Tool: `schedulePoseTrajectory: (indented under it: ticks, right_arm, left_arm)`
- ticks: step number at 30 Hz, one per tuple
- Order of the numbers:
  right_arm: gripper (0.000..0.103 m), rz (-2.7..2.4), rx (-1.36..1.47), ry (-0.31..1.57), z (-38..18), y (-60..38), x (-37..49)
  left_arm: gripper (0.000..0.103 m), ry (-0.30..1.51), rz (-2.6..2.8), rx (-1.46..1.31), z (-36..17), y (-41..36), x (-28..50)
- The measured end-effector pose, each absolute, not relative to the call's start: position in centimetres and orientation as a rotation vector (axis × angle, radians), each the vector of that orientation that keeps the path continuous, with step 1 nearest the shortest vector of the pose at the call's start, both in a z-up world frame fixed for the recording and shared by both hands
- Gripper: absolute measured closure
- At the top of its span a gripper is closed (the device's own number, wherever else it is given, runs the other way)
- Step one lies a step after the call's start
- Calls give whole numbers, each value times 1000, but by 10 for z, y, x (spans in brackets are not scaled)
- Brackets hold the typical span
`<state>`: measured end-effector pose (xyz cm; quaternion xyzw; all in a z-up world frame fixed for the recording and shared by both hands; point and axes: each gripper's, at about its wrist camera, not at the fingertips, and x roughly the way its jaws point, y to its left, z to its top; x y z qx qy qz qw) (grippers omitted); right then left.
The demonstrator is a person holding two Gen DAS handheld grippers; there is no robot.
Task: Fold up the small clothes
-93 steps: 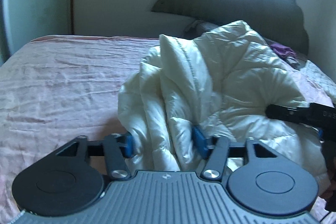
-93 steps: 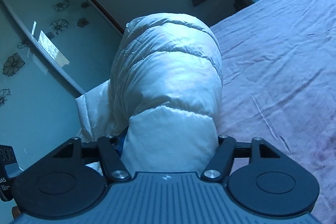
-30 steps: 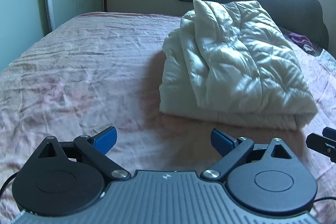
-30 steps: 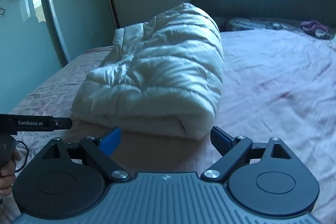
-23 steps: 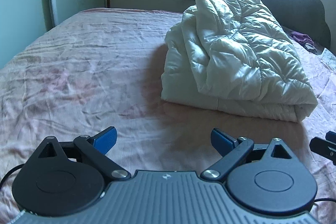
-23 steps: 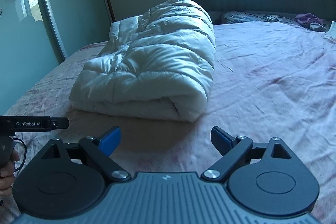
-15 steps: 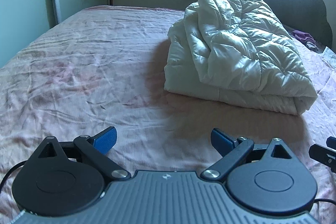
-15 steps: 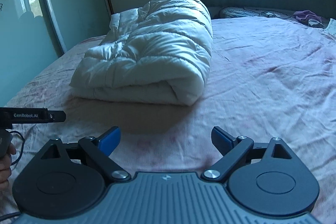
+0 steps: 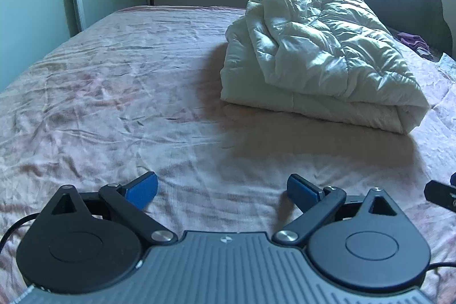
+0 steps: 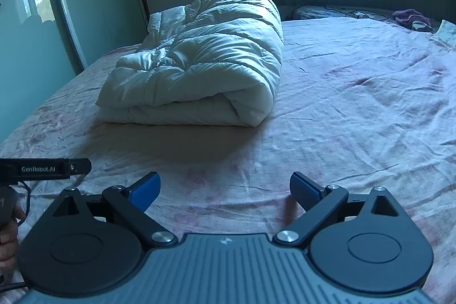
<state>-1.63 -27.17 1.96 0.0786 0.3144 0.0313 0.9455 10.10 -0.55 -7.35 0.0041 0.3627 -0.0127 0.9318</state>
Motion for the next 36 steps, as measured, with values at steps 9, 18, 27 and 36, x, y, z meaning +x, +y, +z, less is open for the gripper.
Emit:
schedulePoseTrajectory:
  ticks: [9, 18, 27, 36]
  right_arm:
    - [5, 64, 158, 647, 15, -265, -14]
    - [4, 67, 148, 647, 14, -261, -14]
    - [4, 46, 116, 640, 13, -259, -11]
    - [1, 25, 99, 634, 8, -261, -5]
  left_arm:
    - [0, 716, 12, 13, -82, -1, 94]
    - [0, 700, 27, 25, -85, -3, 91]
    - [0, 696, 32, 23, -86, -2, 90]
    - [0, 687, 41, 31, -86, -3, 88]
